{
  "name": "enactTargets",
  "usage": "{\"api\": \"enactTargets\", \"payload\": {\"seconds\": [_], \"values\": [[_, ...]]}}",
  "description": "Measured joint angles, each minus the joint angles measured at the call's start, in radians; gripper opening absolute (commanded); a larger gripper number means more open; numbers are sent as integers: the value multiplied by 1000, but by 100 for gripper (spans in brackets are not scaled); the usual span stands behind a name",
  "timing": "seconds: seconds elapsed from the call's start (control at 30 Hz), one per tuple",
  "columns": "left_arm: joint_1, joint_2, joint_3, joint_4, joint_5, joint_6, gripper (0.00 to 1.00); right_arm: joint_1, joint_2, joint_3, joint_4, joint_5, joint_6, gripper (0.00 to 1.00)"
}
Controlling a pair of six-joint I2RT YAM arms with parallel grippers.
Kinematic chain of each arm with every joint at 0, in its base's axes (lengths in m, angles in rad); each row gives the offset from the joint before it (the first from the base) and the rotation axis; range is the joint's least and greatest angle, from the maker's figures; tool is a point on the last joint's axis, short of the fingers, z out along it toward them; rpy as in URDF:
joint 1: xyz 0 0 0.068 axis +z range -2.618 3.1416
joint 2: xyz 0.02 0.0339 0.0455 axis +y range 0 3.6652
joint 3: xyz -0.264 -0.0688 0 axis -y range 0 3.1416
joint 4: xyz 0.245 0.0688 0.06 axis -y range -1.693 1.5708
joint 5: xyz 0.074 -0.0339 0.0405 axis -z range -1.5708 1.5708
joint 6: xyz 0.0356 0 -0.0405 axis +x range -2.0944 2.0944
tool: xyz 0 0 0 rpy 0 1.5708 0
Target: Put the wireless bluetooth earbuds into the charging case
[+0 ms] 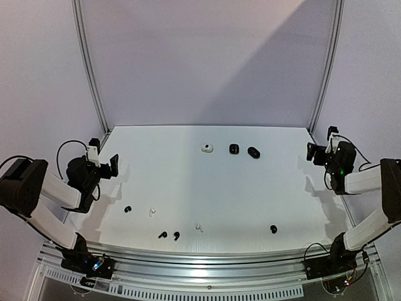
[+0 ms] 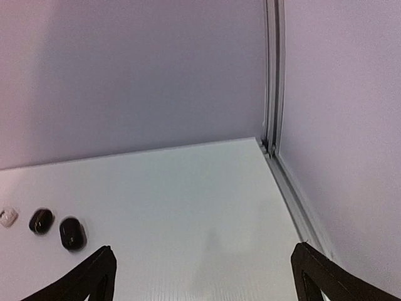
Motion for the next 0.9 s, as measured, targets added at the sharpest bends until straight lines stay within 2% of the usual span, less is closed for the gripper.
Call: {"api": "enactTargets", "payload": {"seconds": [0.13, 0.23, 0.4, 0.5, 0.67, 0.77, 0.9], "values": [[0, 0, 0, 0, 0, 0, 99, -1, -61, 167, -100, -29, 8, 99], [0, 0, 0, 0, 0, 0, 99, 0, -30, 319, -177, -99, 48, 99], [1, -15, 0, -12, 34, 10, 99, 55, 170, 665, -409, -167, 122, 99], [1, -117, 17, -123, 115, 34, 99, 153, 314, 870, -604, -147, 87, 99], [1, -235, 193, -326, 195, 9, 99, 315, 571, 1208, -953, -92, -35, 98], [1, -227, 344, -476, 231, -26, 99, 356, 674, 1304, -1088, -87, -72, 96], [1, -184, 491, -636, 304, -64, 99, 362, 757, 1338, -1186, -84, -93, 95]]}}
